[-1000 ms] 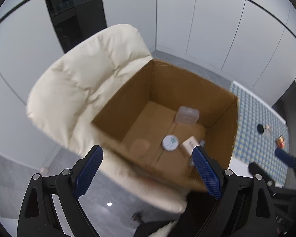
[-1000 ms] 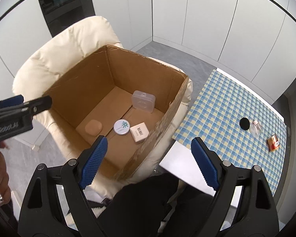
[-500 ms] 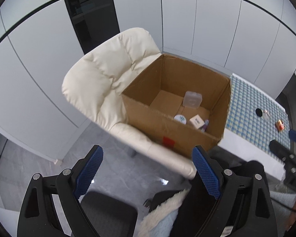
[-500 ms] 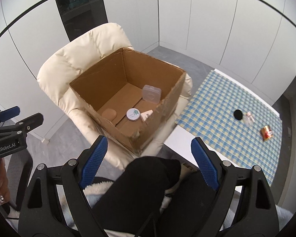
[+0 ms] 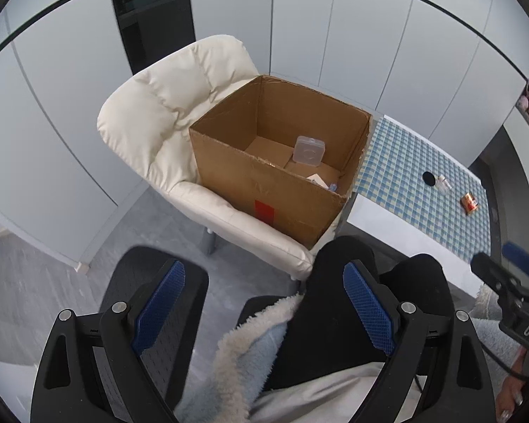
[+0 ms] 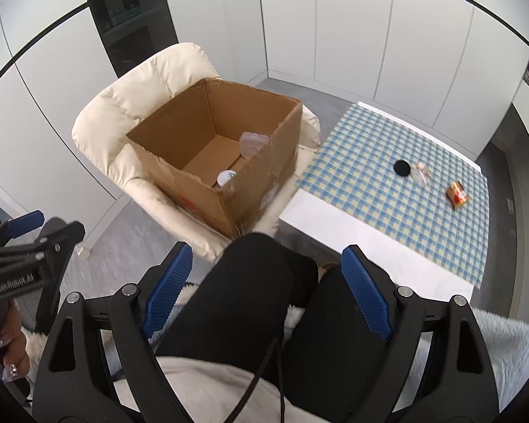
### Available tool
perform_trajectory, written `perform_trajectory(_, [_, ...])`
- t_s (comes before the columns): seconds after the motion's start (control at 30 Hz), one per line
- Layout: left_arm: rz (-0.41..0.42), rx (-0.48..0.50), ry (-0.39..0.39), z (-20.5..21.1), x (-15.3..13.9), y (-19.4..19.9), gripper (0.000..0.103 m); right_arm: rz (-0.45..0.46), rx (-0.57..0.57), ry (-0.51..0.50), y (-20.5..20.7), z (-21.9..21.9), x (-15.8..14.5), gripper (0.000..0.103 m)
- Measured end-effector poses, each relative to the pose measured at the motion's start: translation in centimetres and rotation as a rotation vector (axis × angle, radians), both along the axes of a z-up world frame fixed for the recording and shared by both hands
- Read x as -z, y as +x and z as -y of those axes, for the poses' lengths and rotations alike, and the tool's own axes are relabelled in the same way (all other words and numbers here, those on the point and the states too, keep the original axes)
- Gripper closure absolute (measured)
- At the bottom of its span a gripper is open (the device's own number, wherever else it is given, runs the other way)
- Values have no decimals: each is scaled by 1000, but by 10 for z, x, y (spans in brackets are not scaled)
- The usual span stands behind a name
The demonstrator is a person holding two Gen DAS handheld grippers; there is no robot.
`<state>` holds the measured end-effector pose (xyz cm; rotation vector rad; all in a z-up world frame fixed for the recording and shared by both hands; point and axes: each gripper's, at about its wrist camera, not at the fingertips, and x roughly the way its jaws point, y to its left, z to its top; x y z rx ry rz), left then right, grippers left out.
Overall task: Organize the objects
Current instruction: 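Withdraw both open tools up out of the box, then move both open tools toward the items on the checkered cloth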
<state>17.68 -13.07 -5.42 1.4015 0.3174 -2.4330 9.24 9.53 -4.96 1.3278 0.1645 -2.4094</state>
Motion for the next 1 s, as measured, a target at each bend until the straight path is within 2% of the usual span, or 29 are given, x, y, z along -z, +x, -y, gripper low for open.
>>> perform_trajectory(0.1, [-4,-6,21,0,3,8,11,17,26,-29,12,-17,0,14])
perform_trajectory(0.23, [-3,-14,-3,-1,6,14,11,15,30,-56,21,-28,-2,14])
perform_trajectory(0.57, [-17,-15,-9,-2,0,14,11,-34,66,-43,24,-37,-9,14])
perform_trajectory(1.0, [-11,123,-17,-43,2,-21,11,-84,121,-26,22,-65,-10,14])
